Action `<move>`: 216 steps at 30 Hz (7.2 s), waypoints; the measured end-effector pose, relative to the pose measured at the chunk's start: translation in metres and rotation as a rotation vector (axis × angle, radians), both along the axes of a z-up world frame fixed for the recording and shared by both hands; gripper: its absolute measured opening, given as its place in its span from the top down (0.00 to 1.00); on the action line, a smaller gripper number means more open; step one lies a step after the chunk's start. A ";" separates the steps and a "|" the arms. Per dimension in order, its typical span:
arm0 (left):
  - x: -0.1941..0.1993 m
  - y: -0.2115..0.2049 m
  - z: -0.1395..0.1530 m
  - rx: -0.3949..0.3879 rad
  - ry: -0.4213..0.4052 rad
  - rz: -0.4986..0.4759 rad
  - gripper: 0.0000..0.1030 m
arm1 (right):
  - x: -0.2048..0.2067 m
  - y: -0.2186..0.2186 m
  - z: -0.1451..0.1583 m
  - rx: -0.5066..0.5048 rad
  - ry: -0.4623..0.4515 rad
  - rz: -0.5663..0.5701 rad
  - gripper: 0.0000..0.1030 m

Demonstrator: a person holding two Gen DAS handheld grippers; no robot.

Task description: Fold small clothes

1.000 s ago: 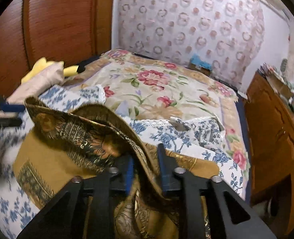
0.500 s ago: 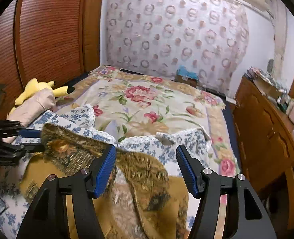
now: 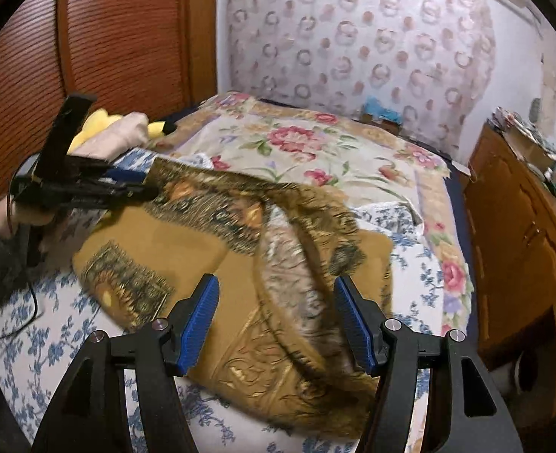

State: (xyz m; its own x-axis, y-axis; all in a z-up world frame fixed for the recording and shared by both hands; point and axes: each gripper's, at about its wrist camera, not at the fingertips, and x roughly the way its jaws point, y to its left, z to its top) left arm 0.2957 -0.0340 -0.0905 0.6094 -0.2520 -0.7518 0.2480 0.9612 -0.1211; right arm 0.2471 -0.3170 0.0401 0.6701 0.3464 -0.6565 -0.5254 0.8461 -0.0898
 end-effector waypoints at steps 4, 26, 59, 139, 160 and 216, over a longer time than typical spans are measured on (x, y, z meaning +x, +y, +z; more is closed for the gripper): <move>-0.001 0.000 -0.002 0.002 0.008 0.000 0.59 | 0.009 0.002 -0.005 -0.051 0.002 -0.004 0.37; 0.003 0.001 -0.007 -0.012 0.014 0.006 0.59 | 0.060 -0.025 -0.012 -0.140 0.009 -0.155 0.37; 0.022 0.002 -0.012 -0.123 0.098 -0.041 0.59 | 0.098 -0.079 -0.047 0.146 0.220 -0.220 0.32; -0.195 0.245 0.033 -0.014 -0.225 0.557 0.45 | 0.116 0.328 -0.017 0.093 -0.115 0.347 0.56; -0.206 0.101 0.091 0.013 -0.354 0.309 0.22 | -0.072 0.170 -0.018 0.212 -0.187 0.004 0.26; -0.238 0.025 0.144 0.020 -0.445 0.228 0.22 | -0.211 0.122 -0.014 0.321 -0.346 -0.249 0.26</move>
